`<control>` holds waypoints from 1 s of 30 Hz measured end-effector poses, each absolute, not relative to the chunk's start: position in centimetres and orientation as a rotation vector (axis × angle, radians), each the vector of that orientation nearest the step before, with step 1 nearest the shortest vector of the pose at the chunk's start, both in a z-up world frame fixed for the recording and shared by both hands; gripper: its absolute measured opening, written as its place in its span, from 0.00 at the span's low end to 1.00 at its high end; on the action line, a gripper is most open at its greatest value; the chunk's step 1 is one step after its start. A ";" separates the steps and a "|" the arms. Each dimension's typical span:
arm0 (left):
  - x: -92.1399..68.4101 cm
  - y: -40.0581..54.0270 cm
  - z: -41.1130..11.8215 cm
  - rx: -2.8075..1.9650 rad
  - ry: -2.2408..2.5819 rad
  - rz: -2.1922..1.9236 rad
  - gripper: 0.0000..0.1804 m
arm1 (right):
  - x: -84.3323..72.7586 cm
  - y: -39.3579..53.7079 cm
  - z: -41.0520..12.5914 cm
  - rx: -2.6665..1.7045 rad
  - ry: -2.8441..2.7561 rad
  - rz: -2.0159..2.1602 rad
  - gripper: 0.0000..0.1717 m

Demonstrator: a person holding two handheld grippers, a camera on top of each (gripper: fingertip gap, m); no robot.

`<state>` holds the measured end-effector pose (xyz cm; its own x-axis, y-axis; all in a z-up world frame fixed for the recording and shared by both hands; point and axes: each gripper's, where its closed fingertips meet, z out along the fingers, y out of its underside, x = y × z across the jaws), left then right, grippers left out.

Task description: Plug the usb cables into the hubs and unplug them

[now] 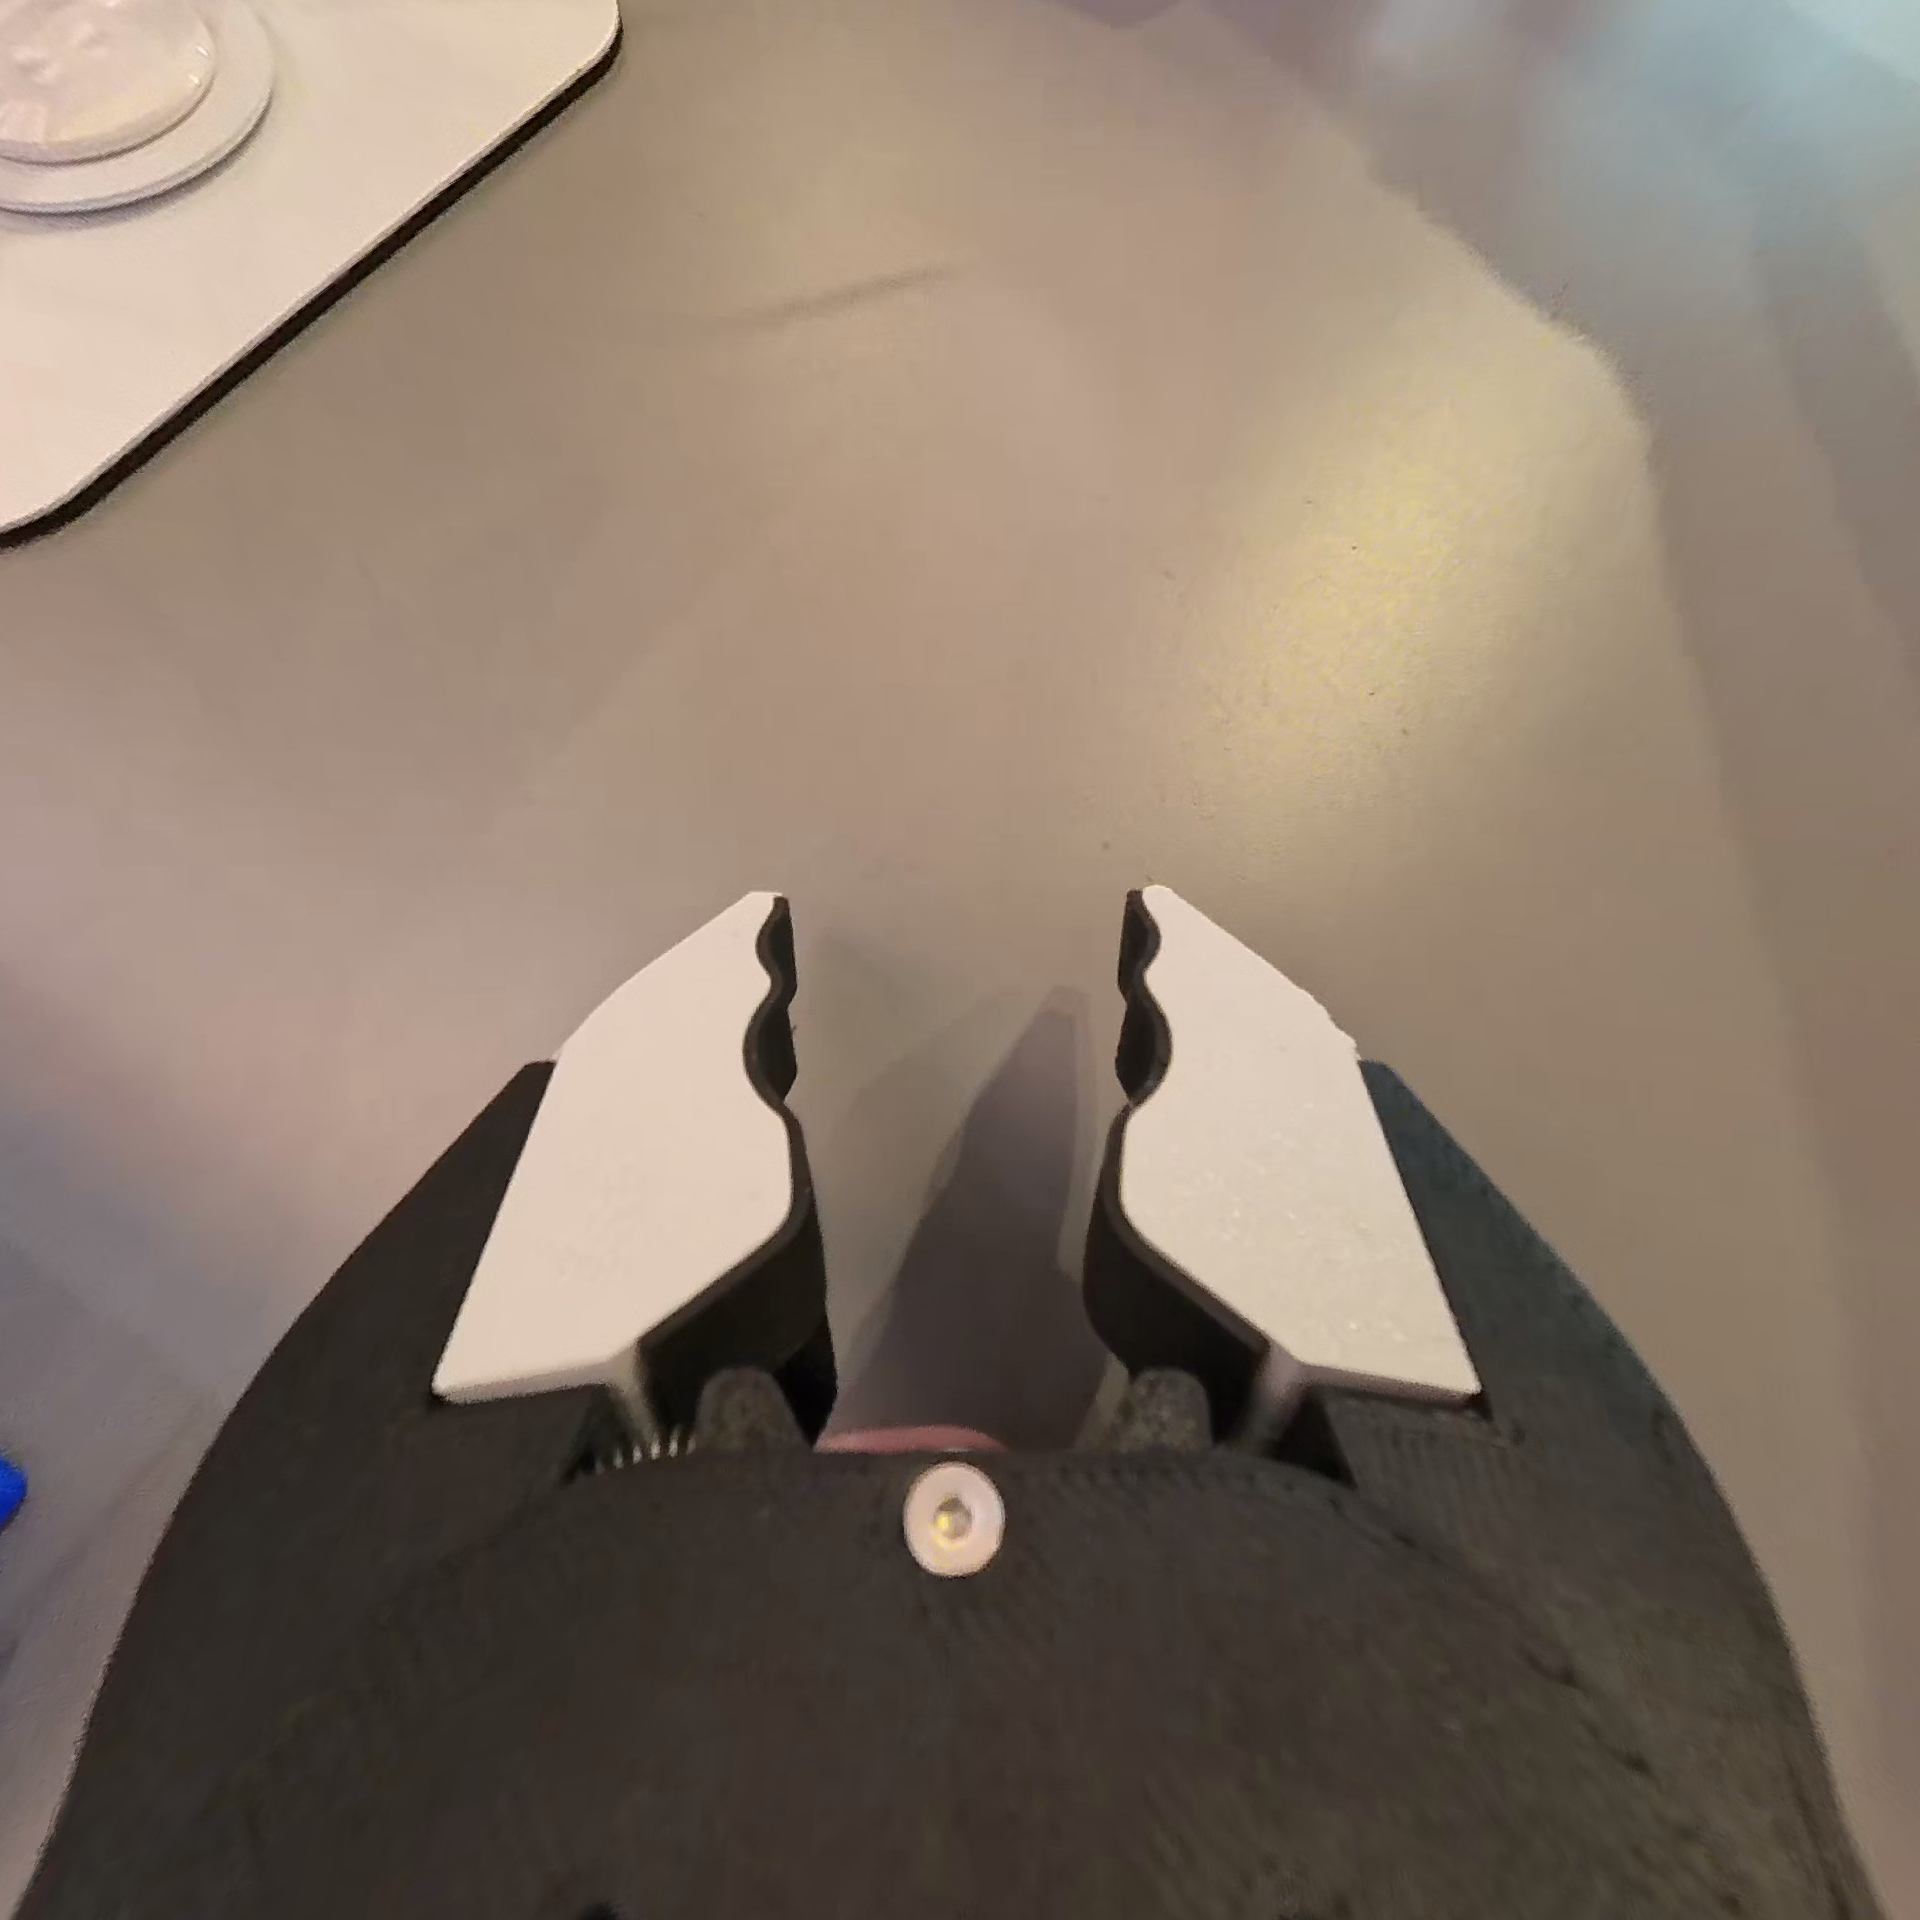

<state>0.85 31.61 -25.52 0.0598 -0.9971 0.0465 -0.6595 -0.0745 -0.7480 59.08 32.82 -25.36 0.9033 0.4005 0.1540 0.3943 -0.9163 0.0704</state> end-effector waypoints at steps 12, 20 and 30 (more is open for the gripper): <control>0.8 31.7 -25.5 -1.805 1.641 -0.810 0.35 | 60.0 33.1 -19.2 3.147 0.528 0.280 0.28; 0.6 31.7 -25.5 -1.816 1.632 -0.810 0.35 | 59.3 32.0 -14.2 3.376 0.467 0.244 0.47; 0.8 31.7 -25.5 -1.815 1.635 -0.807 0.35 | 45.1 27.5 -15.7 3.127 1.512 0.274 0.34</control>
<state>0.76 31.71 -25.52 0.0747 -0.9950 0.0657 -0.6570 -0.0987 -0.7474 45.05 27.46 -15.66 0.6224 0.7298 0.2830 0.7827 -0.5763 -0.2351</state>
